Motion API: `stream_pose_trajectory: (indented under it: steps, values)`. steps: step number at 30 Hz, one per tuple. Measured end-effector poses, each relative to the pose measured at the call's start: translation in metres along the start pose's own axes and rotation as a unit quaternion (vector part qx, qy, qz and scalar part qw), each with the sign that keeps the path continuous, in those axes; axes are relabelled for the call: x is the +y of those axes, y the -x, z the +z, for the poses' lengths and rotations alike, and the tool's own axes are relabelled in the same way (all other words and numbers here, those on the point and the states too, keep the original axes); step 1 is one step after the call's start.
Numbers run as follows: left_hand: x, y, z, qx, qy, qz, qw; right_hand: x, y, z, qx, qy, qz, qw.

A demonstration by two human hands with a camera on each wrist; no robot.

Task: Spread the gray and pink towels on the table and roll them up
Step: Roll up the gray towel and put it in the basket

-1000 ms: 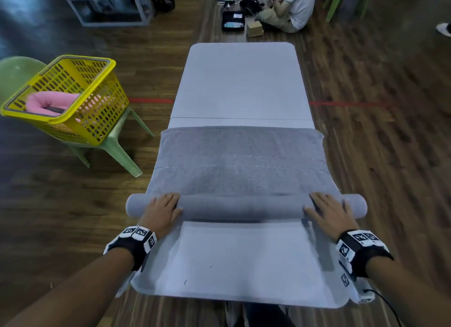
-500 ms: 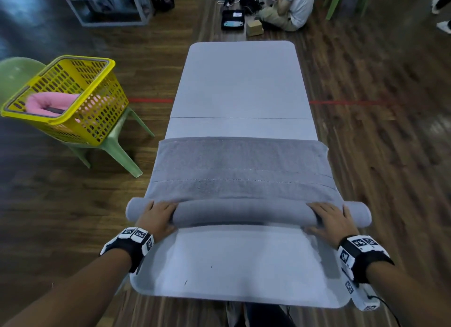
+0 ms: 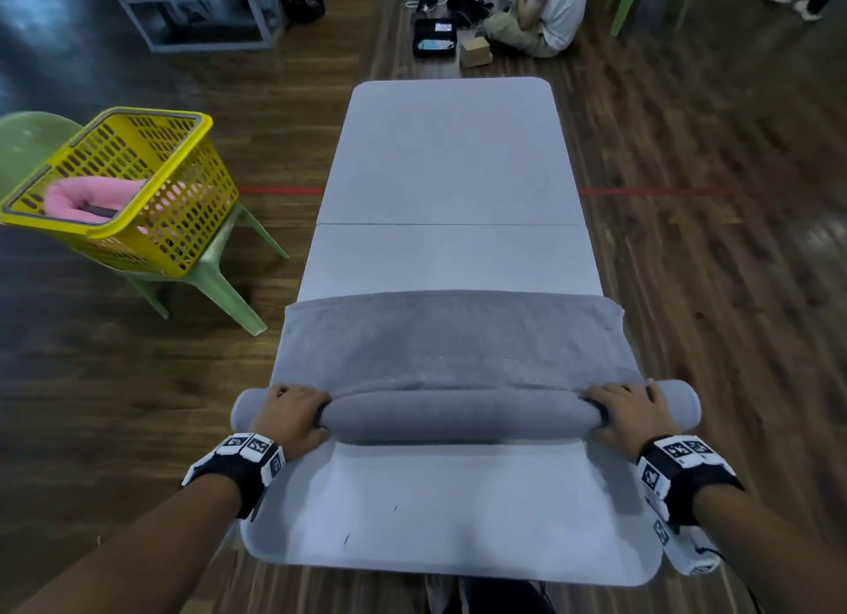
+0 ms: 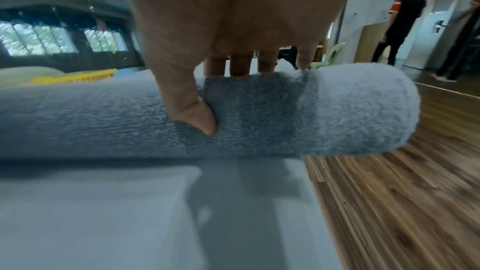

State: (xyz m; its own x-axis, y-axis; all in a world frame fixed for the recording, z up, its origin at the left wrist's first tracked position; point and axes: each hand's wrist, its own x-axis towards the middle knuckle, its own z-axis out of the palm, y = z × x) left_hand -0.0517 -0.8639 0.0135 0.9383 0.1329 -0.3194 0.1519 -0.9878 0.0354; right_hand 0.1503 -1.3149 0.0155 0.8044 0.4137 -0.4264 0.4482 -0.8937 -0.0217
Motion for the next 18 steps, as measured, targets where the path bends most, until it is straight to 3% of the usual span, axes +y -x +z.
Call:
stream_pose_trajectory:
  steps: [3, 5, 12, 14, 16, 18]
  values:
    - [0.004, -0.005, -0.008, 0.022, 0.052, -0.044, 0.997, -0.002, -0.017, -0.014, 0.0, -0.034, 0.028, 0.999]
    - [0.005, -0.008, -0.005, 0.048, 0.072, -0.057, 0.995, -0.001, -0.024, -0.016, 0.035, -0.077, 0.032, 0.996]
    - [0.002, -0.011, -0.005, -0.023, 0.014, -0.008, 1.0, 0.008, -0.017, -0.005, 0.022, -0.021, -0.013, 0.999]
    - [0.004, -0.016, -0.009, 0.007, 0.035, -0.031, 0.999, 0.007, -0.027, -0.015, 0.035, -0.033, -0.005, 0.999]
    - [0.003, -0.022, -0.008, 0.053, 0.051, -0.049, 0.996, 0.008, -0.038, -0.018, 0.093, -0.065, -0.007, 0.994]
    - [0.003, -0.025, -0.005, 0.065, 0.043, -0.019, 0.997, 0.009, -0.04, -0.014, 0.108, -0.078, -0.023, 0.991]
